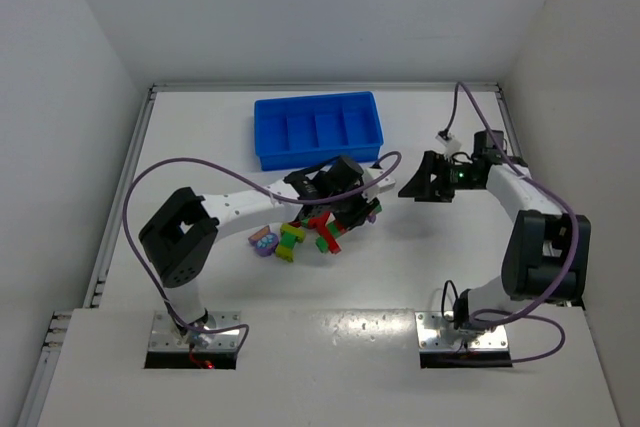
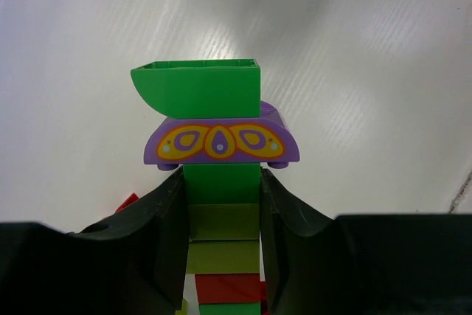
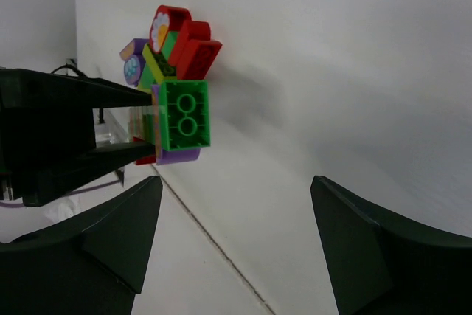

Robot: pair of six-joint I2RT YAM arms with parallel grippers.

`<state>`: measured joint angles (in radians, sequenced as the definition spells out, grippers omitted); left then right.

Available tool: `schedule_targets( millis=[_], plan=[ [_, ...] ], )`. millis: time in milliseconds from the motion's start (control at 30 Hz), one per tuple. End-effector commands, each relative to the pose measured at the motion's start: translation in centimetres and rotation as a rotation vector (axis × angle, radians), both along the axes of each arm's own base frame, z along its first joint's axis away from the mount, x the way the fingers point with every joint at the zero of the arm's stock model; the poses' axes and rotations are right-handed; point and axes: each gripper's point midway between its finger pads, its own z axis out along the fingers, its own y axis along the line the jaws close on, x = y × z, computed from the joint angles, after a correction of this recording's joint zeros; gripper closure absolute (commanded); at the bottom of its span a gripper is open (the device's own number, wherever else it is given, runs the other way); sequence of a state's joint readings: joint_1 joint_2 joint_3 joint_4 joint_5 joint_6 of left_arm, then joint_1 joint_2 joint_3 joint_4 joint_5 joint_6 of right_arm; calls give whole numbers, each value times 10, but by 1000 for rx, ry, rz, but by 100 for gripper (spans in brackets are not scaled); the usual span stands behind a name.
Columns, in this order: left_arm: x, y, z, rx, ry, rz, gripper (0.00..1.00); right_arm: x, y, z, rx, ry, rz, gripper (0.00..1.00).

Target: Sort the legos into containers by color

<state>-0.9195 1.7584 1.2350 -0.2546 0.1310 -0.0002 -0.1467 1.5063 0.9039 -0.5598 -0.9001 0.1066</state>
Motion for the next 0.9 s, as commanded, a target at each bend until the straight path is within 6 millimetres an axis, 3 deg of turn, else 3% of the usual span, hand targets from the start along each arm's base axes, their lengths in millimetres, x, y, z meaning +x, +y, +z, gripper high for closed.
schedule_targets(
  millis=[0, 333, 467, 567, 700, 767, 867],
  plan=[
    [2, -26, 41, -116, -50, -67, 100, 7, 14, 20, 69, -52, 58, 19],
    [-3, -48, 70, -215, -42, -137, 100, -4, 40, 26, 181, -44, 192, 19],
    [-2, -50, 74, -223, -48, -138, 100, 4, 44, 40, 243, -59, 203, 19],
    [0, -50, 70, -212, -47, -130, 100, 9, 45, 43, 255, -57, 203, 25],
    [6, -49, 69, -201, -62, -108, 100, 8, 49, 43, 289, -41, 219, 45],
    [10, -48, 68, -192, -73, -90, 100, 7, 50, 43, 303, -25, 218, 60],
    [13, -46, 63, -177, -78, -73, 100, 0, 53, 44, 352, 27, 210, 71]
  ],
)
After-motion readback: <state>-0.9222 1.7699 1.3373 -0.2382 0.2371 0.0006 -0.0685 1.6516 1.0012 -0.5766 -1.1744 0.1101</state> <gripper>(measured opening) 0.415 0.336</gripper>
